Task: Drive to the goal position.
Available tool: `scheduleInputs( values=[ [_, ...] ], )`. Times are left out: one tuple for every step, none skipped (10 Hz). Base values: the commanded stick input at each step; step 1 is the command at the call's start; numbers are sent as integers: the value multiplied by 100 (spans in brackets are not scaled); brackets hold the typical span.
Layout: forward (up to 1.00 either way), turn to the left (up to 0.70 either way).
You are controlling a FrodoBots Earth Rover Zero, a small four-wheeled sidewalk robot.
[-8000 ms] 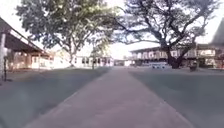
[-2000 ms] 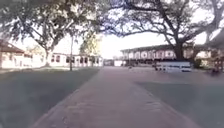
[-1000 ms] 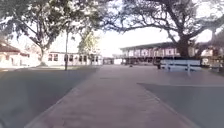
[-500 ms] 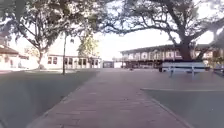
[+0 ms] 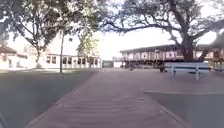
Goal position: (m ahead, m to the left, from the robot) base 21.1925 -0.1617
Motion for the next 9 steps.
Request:
scheduleInputs(
  values=[
    [70,0],
    [70,0],
    [70,0],
    [70,0],
    [70,0],
    [70,0],
    [70,0],
    [70,0],
    [70,0]
  ],
)
